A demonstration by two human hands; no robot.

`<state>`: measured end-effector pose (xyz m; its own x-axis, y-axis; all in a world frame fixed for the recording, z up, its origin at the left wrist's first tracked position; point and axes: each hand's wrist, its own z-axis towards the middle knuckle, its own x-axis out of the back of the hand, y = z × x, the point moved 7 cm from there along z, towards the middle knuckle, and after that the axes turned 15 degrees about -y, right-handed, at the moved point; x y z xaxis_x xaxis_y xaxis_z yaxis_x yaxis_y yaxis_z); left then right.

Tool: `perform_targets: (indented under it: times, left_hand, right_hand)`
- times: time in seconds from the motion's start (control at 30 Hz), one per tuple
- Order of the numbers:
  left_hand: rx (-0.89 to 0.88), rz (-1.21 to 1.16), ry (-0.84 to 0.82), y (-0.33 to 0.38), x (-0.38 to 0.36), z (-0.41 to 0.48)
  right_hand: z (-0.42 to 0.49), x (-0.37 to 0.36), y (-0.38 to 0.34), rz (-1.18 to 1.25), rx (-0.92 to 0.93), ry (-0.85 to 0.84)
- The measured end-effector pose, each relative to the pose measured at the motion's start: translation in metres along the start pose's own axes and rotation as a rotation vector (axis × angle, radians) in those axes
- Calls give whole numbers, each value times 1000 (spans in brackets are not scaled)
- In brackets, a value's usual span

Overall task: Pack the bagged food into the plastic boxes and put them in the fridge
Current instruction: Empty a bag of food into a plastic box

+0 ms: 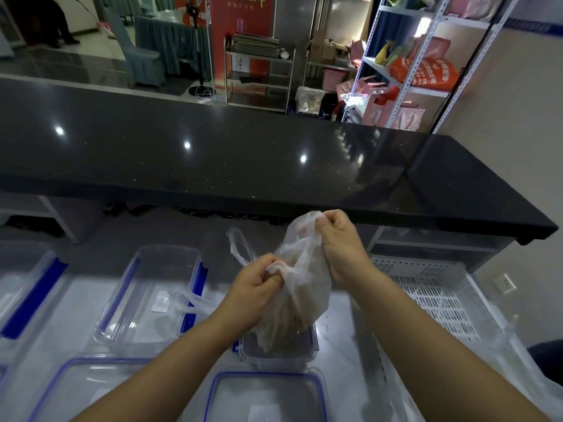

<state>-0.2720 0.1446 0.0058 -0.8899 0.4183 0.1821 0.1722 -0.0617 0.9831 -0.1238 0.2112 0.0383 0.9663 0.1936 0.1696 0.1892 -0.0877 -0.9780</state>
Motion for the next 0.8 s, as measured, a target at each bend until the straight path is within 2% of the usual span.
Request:
perform_targets:
  times: [0.17, 0.3, 0.33, 0.4, 0.47, 0.6, 0.7, 0.8]
  left_hand:
    - [104, 212, 273, -26, 36, -6]
    - [134, 284, 339, -30, 46, -4]
    - [127, 290, 342, -30, 46, -3]
    - [93, 332, 333, -29, 46, 1]
    - [29, 408, 283, -27, 44, 6]
    - [55, 499, -6, -38, 32, 17]
    - [129, 370, -161, -47, 25, 21]
    - [147, 188, -239, -50, 19, 21]
  right_hand:
    - [-20, -17, 15, -197, 129, -177]
    - [-39, -46, 55, -608, 68, -347]
    - [-41, -50, 66, -748, 40, -352]
    - [-41, -48, 72, -960, 64, -243]
    - [-37, -43, 69, -935, 109, -155]
    - [-28, -40, 60, -867, 62, -233]
    - [-24, -35, 47, -706, 35, -207]
    - [-20, -31, 32, -495, 22, -192]
